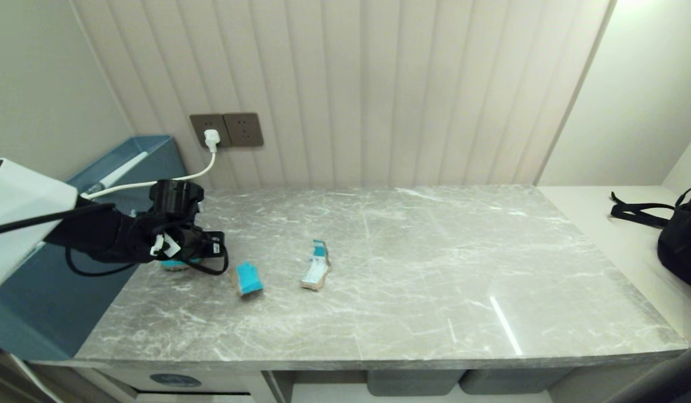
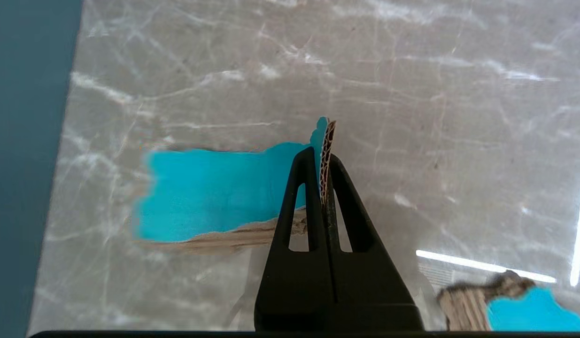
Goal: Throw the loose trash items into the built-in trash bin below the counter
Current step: Pick up the garbage, then put the garbage in the trash can
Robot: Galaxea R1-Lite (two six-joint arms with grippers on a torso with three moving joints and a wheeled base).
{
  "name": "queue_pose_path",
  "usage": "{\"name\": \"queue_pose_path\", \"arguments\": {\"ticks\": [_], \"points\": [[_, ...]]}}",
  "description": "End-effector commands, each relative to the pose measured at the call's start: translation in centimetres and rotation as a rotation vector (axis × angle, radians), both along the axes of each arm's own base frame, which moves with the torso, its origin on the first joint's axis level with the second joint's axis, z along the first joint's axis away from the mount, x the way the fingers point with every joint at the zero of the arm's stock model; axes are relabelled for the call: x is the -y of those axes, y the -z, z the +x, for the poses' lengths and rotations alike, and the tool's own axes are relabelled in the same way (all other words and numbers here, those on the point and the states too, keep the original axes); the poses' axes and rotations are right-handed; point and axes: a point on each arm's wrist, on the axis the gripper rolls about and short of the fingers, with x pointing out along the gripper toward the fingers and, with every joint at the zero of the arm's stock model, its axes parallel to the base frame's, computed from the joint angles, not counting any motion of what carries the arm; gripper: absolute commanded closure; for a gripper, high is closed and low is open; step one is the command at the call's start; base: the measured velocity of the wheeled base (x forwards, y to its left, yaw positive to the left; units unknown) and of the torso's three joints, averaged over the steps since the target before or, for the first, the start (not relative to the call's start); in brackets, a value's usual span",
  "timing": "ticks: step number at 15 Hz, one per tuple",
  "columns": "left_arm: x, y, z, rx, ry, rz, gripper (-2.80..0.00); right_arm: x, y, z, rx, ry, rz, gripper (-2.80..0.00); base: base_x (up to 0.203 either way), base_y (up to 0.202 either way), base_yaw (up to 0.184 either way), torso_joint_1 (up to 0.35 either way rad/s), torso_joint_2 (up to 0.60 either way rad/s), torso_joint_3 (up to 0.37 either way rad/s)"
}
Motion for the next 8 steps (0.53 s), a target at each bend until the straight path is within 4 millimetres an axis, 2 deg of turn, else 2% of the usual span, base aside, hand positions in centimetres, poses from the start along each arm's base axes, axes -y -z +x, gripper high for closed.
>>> {"name": "queue_pose_path", "arguments": {"ticks": [1, 3, 5, 8], "points": [[-0.1, -1.7, -0.8, 0.037, -0.003, -0.004, 0.00, 0.0, 0.0, 0.0, -0.001, 0.000, 0.001, 0.00, 0.000, 0.000, 0.000, 0.000, 0.00, 0.000], [-0.3, -5.3, -3.1, 0.112, -0.016, -0.028, 0.00, 0.0, 0.0, 0.0, -0.001, 0.000, 0.001, 0.00, 0.000, 0.000, 0.000, 0.000, 0.00, 0.000], [-0.8, -8.1, -7.9, 0.134, -0.042, -0.039, 0.00, 0.0, 0.0, 0.0, -0.001, 0.000, 0.001, 0.00, 0.000, 0.000, 0.000, 0.000, 0.00, 0.000], [-1.5, -10.1, -15.5, 0.173, -0.062, -0.047, 0.00, 0.0, 0.0, 0.0, -0.001, 0.000, 0.001, 0.00, 0.000, 0.000, 0.000, 0.000, 0.00, 0.000]]}}
